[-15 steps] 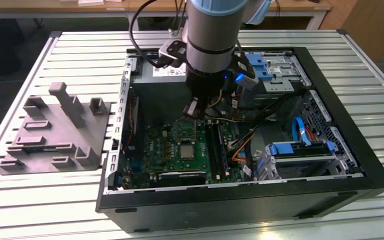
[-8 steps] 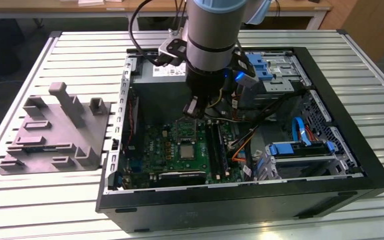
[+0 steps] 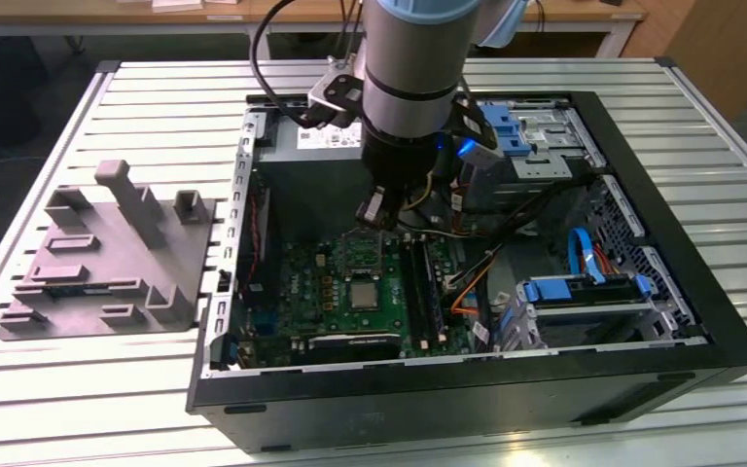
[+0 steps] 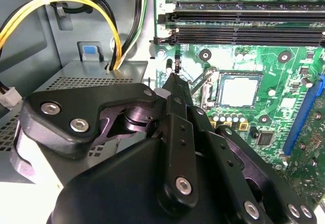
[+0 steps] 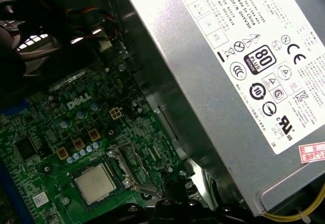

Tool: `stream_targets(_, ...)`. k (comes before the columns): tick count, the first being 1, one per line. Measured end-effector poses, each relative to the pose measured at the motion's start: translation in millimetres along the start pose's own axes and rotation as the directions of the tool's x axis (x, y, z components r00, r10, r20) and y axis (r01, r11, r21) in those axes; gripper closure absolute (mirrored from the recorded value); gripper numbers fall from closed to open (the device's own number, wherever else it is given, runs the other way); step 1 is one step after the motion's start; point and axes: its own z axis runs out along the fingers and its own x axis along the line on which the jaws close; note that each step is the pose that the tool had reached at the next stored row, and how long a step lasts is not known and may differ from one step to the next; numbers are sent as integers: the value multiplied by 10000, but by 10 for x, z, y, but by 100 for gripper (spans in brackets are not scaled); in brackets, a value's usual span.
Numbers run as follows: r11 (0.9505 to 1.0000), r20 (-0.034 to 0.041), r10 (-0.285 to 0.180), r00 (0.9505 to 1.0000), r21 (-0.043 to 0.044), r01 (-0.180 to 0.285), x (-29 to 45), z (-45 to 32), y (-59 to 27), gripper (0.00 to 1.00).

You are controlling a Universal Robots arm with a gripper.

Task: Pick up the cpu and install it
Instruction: 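Close the cpu cover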

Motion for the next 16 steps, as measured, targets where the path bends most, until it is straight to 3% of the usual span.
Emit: stream_targets(16,10000,-26,-69,10000,-42,69,-2,-32,3,89)
